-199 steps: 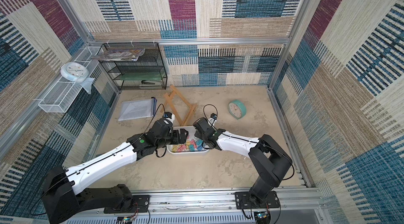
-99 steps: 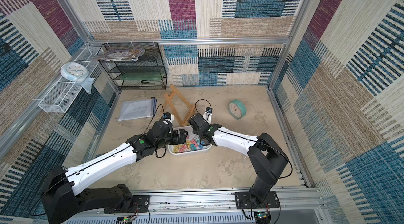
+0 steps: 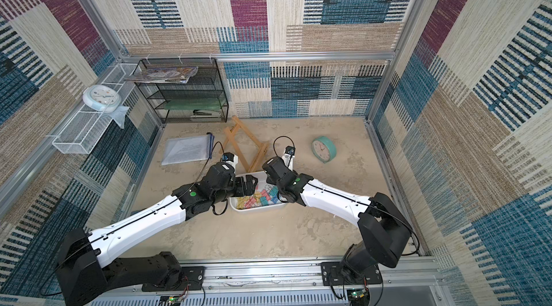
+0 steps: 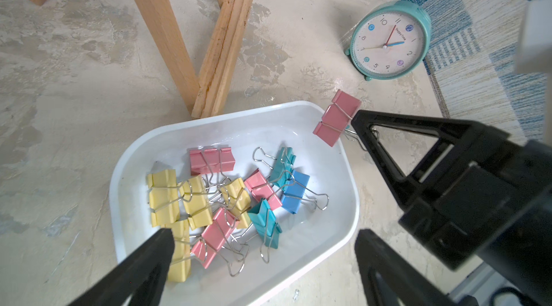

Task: Take out the binder clips from the storage box
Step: Pick up the binder clip from the storage box.

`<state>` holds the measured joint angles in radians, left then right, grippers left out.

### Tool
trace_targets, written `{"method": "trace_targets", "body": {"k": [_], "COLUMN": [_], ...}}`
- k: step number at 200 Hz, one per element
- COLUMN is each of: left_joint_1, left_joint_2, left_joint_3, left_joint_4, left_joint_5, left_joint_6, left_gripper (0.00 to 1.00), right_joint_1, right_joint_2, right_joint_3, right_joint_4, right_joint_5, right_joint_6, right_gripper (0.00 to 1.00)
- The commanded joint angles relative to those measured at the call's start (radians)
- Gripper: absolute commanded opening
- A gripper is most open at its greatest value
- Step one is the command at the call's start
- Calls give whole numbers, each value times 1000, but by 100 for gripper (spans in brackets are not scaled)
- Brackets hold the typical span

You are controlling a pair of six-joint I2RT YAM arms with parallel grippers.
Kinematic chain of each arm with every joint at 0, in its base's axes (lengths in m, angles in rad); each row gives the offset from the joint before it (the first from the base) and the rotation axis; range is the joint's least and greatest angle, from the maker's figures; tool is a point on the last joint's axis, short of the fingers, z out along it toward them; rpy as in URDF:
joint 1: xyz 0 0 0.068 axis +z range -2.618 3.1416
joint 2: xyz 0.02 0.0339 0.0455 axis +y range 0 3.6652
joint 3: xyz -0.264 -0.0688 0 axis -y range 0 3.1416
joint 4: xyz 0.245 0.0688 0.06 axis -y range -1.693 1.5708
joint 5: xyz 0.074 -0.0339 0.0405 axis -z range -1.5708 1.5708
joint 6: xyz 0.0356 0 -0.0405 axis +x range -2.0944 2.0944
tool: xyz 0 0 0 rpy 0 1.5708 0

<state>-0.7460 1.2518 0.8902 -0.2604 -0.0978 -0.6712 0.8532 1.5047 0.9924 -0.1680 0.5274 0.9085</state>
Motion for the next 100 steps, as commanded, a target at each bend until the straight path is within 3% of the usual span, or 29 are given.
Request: {"method": "trace_targets", "body": {"k": [1, 39, 100], "left_joint_1": [0, 0, 0], "left_joint_2": [7, 17, 106], "left_joint_3": [9, 17, 85], "left_joint_4": [32, 44, 61], "left_joint_5": [15, 28, 73], "left_joint_6": [5, 7, -20], "left_gripper": [99, 99, 99], "right_joint_1": [1, 2, -25], "right_joint_2": [-25, -52, -163], "right_joint_3": [-19, -35, -111], "right_joint_4": [53, 61, 123], "right_joint_5": [30, 24, 23], "right_joint_6": [-2, 11, 142], "right_gripper": [0, 0, 0]}}
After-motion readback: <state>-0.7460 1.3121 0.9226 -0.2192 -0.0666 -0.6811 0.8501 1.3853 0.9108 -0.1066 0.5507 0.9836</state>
